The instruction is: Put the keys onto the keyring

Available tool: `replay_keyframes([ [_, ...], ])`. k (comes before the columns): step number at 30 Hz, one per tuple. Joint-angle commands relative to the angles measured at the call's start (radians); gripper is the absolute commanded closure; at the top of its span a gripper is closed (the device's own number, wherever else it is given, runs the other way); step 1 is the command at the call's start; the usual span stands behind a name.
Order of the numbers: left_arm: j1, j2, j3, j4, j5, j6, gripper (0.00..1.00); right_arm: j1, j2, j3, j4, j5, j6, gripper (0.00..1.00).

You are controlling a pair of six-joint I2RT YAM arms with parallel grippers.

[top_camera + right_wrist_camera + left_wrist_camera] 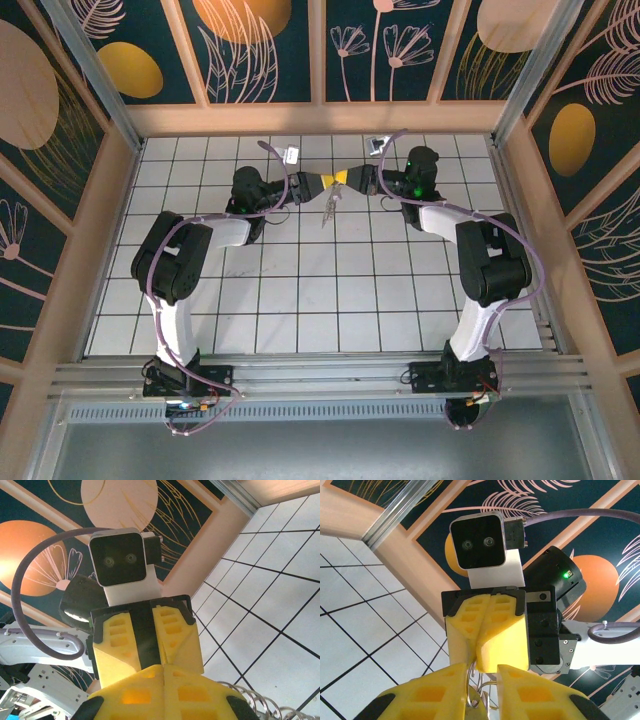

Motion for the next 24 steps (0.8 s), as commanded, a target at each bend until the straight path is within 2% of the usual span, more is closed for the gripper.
replay_keyframes([
  [1,0.001,0.014,0.025,0.060,0.024,-0.011,0.80,0.013,0.012,0.039,0.036,-0.018,-0.018,1.00],
  [10,-0.001,0.022,0.028,0.068,0.030,-0.019,0.91,0.018,0.014,0.044,0.030,-0.015,-0.020,1.00],
  [14,-0.002,0.027,0.031,0.076,0.029,-0.027,0.99,0.023,0.015,0.049,0.027,-0.016,-0.022,1.00],
  [18,-0.004,0.032,0.029,0.100,0.026,-0.045,1.00,0.023,0.008,0.051,0.023,-0.014,-0.019,1.00],
  [20,-0.004,0.032,0.022,0.121,0.019,-0.059,1.00,0.007,-0.016,0.032,0.024,0.019,-0.017,0.78],
  [21,-0.004,0.030,0.019,0.132,0.016,-0.066,1.00,-0.006,-0.033,0.015,0.031,0.043,-0.012,0.72],
  [24,-0.004,0.026,0.008,0.165,0.004,-0.084,1.00,-0.054,-0.088,-0.062,0.134,0.096,0.057,0.61],
])
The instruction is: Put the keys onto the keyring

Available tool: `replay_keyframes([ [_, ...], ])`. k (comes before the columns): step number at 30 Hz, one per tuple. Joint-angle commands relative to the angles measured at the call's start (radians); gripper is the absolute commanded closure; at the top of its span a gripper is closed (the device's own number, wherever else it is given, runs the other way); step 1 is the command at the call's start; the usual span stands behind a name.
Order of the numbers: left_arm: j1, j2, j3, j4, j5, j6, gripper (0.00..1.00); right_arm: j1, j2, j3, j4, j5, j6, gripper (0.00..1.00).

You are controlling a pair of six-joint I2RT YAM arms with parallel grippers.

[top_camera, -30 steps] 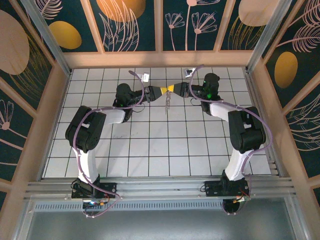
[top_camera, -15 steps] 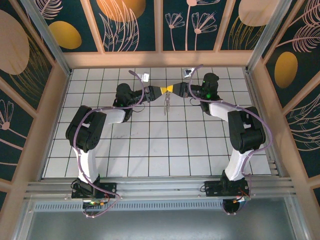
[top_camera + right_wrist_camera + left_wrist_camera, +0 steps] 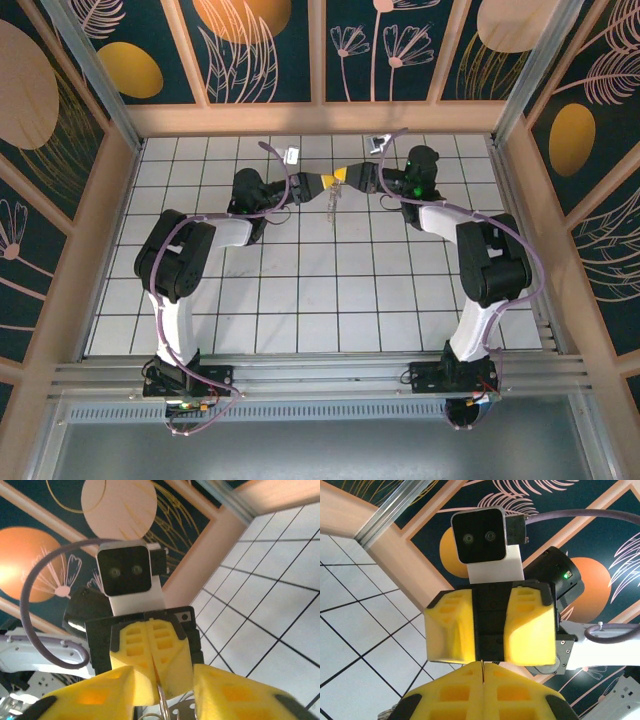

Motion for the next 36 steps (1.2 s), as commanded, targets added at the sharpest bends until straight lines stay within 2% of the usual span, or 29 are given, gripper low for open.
replay_keyframes([
  [1,-0.003,0.000,0.001,0.103,-0.005,-0.031,1.00,-0.054,-0.085,-0.068,0.141,0.063,0.060,0.60],
  [9,-0.004,-0.001,-0.008,0.152,-0.028,-0.069,1.00,-0.056,-0.181,-0.243,0.224,0.122,0.016,0.55],
  [15,-0.005,0.009,-0.007,0.185,-0.025,-0.097,1.00,-0.031,-0.170,-0.303,0.293,0.117,-0.061,0.53],
  [36,-0.012,0.027,0.008,0.222,-0.005,-0.133,1.00,0.044,-0.004,-0.209,0.494,0.032,-0.063,0.55],
])
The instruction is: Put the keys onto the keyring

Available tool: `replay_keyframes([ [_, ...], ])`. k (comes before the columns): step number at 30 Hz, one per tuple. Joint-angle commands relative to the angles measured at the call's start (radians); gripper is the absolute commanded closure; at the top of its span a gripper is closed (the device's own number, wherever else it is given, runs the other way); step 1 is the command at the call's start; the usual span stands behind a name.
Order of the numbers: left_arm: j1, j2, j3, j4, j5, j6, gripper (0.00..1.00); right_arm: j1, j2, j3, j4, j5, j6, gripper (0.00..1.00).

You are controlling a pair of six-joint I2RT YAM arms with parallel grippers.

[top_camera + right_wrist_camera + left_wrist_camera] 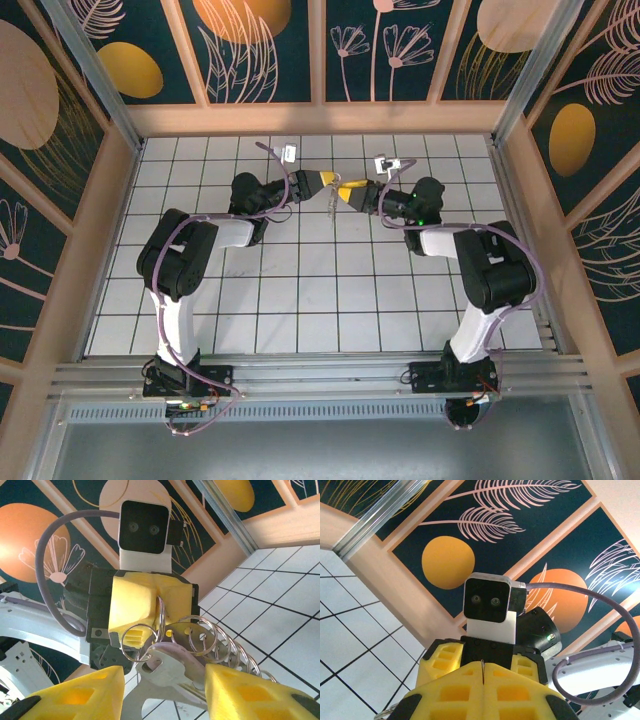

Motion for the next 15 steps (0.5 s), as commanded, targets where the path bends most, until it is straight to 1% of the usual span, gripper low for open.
replay_keyframes([
  [1,-0.006,0.013,0.009,0.078,0.013,-0.017,1.00,0.013,0.030,0.034,0.108,-0.042,0.009,0.56],
  [4,-0.005,0.013,0.011,0.078,0.014,-0.017,1.00,0.014,0.043,0.028,0.144,-0.050,0.028,0.60],
  [6,-0.005,0.013,0.011,0.078,0.012,-0.017,1.00,0.014,0.048,0.021,0.161,-0.054,0.036,0.66],
  [8,-0.005,0.014,0.012,0.078,0.011,-0.019,1.00,0.014,0.048,0.012,0.170,-0.057,0.041,0.75],
  [11,-0.005,0.016,0.012,0.077,0.010,-0.019,1.00,0.012,0.044,0.001,0.178,-0.054,0.046,0.84],
  [13,-0.005,0.015,0.013,0.078,0.010,-0.019,1.00,0.013,0.041,-0.002,0.175,-0.054,0.047,0.88],
  [15,-0.005,0.016,0.014,0.078,0.010,-0.020,1.00,0.013,0.038,-0.005,0.173,-0.055,0.052,0.89],
])
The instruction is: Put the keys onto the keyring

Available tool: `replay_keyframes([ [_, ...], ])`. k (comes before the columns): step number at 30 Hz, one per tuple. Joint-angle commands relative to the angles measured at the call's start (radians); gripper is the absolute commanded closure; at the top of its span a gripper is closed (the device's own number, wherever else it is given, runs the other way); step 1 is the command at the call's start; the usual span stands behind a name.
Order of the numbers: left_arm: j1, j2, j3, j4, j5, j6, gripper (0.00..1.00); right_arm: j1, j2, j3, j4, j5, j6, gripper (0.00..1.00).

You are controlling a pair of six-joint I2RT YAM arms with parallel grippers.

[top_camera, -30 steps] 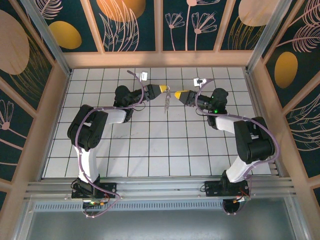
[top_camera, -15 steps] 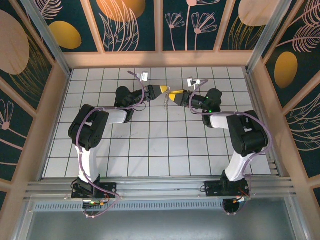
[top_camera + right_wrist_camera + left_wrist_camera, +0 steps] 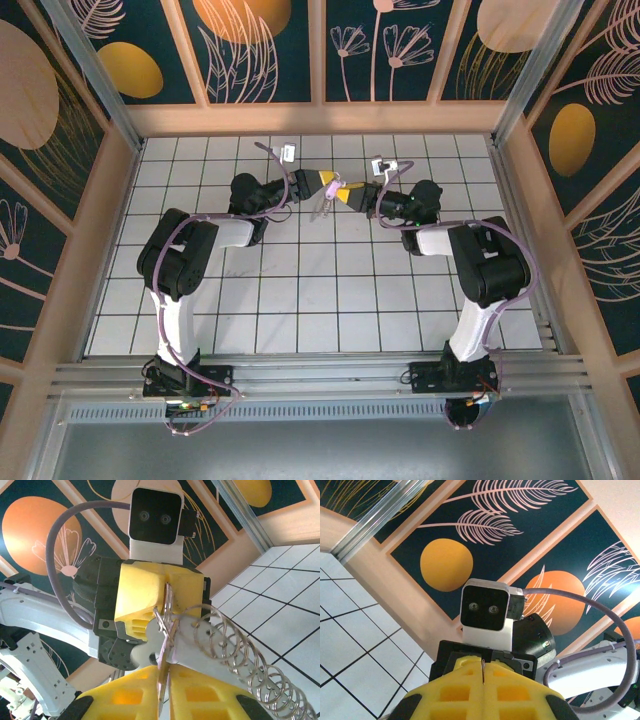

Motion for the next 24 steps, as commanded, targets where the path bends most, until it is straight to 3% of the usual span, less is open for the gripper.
replay_keyframes([
  [1,-0.005,0.013,0.013,0.057,0.010,-0.009,1.00,0.005,-0.006,-0.011,0.075,-0.019,0.003,0.89],
  [12,-0.005,0.011,0.009,0.063,0.000,-0.011,1.00,0.015,-0.033,-0.055,0.024,-0.011,-0.024,1.00],
  [24,-0.008,0.010,0.003,0.079,-0.009,-0.013,1.00,0.096,-0.051,0.028,-0.303,-0.010,-0.230,1.00],
])
